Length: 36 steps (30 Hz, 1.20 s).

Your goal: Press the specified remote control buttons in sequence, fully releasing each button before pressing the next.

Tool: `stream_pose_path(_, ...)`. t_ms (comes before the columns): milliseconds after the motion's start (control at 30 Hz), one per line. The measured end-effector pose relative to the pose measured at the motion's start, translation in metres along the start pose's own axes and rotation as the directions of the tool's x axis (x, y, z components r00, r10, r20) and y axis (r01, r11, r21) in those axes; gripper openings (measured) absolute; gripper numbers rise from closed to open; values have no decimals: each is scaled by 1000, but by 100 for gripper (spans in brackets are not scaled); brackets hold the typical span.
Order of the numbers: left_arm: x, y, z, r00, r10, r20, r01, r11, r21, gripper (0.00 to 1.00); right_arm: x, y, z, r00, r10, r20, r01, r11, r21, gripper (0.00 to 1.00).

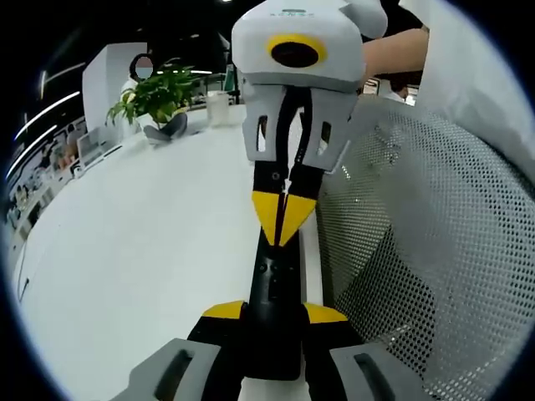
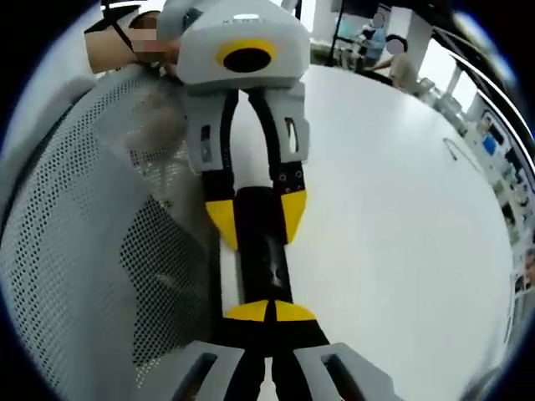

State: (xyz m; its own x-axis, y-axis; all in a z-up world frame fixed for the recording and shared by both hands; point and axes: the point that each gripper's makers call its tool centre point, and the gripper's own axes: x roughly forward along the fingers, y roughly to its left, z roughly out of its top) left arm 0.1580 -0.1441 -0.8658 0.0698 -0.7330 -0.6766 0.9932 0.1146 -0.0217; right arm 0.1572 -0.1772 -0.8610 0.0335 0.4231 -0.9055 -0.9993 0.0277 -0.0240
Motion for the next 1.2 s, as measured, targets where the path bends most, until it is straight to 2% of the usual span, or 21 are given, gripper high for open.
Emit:
stream_pose_path(133,0,0,0,1000,-1,0,1,1000,0,25,-1,-1,-1,1000,-19,15,18,1000,21,0)
stream_pose_path(233,0,0,0,1000,0,1,0,1000,-1,25,-1,-2,0,997,-40,73,32,994,102,0)
stream_pose_path(367,0,0,0,1000,-2,2,2,1000,-3,25,-3,-3,-1,990,-48,132,27,987,161,0)
stream_pose_path(567,-1,0,0,1000,-2,5,3,1000,-9,25,-3,-2,1,989,-46,141,28,991,128,0)
stream_pose_path(733,0,0,0,1000,-2,6,2,1000,-12,25,-2,-5,7,986,-47,160,24,990,142,0)
stream_pose_path(867,-1,1,0,1000,-2,7,3,1000,-14,25,-1,-4,10,989,-28,144,14,995,97,0)
stream_pose_path(1200,0,1,0,1000,-3,6,3,1000,-11,25,1,-1,10,992,3,126,-13,997,73,0)
